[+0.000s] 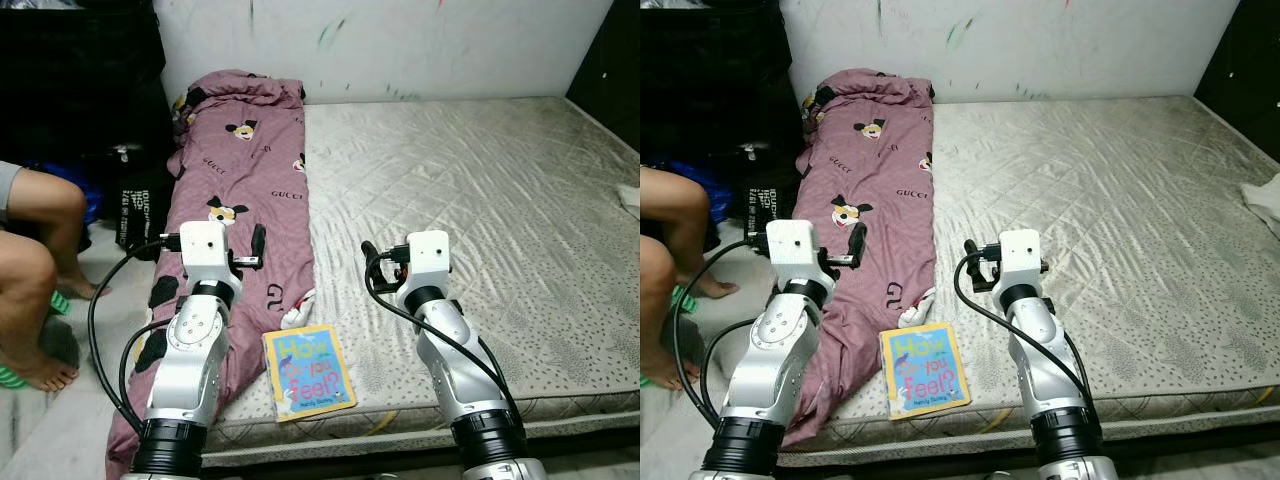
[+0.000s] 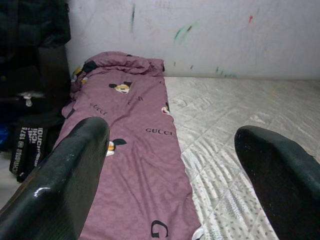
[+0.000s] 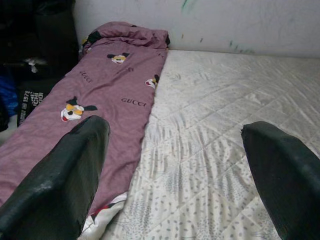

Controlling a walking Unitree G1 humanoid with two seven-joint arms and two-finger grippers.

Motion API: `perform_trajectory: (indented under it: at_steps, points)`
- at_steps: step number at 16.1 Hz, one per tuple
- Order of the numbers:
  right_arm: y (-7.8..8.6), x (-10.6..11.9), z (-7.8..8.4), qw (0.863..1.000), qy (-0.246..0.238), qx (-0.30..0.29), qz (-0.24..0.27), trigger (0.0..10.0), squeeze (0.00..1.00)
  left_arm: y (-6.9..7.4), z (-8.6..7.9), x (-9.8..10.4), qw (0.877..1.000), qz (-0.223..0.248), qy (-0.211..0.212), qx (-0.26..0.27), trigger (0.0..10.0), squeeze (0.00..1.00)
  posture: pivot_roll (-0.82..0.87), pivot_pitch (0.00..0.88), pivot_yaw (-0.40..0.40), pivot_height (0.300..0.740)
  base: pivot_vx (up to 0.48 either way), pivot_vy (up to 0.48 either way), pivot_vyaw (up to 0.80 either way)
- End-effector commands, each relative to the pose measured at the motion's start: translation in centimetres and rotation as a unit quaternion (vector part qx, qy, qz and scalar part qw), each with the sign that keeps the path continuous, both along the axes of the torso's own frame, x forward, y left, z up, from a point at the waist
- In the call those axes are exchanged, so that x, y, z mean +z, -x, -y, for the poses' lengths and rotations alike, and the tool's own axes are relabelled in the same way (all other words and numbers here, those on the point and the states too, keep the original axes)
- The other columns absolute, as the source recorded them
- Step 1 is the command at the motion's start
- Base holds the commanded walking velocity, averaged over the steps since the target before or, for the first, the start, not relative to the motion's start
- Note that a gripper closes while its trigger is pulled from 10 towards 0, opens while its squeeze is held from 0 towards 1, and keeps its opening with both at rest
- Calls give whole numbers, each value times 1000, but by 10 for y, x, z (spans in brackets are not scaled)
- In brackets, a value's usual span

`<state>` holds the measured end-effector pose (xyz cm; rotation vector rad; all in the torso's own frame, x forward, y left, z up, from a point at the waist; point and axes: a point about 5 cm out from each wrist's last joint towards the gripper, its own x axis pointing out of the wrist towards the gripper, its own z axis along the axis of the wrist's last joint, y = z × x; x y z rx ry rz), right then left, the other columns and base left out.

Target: Clean up the room

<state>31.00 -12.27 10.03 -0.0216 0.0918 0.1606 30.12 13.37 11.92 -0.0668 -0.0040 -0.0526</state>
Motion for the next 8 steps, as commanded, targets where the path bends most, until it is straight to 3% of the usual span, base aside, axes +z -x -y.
perform_trajectory:
  at_steps: [1,6,8]
  points:
    - [-1,3,-1,1000,0,1,5,10000,0,0,-2,2,1000,0,-1,5,10000,0,33,0,10,740,0,0,0]
    - [-1,3,-1,1000,0,1,5,10000,0,0,-2,2,1000,0,-1,5,10000,0,33,0,10,740,0,0,0]
    - [-2,6,-2,1000,-16,-1,8,10000,0,8,-12,2,1000,5,13,6,10000,0,40,0,7,740,0,0,0]
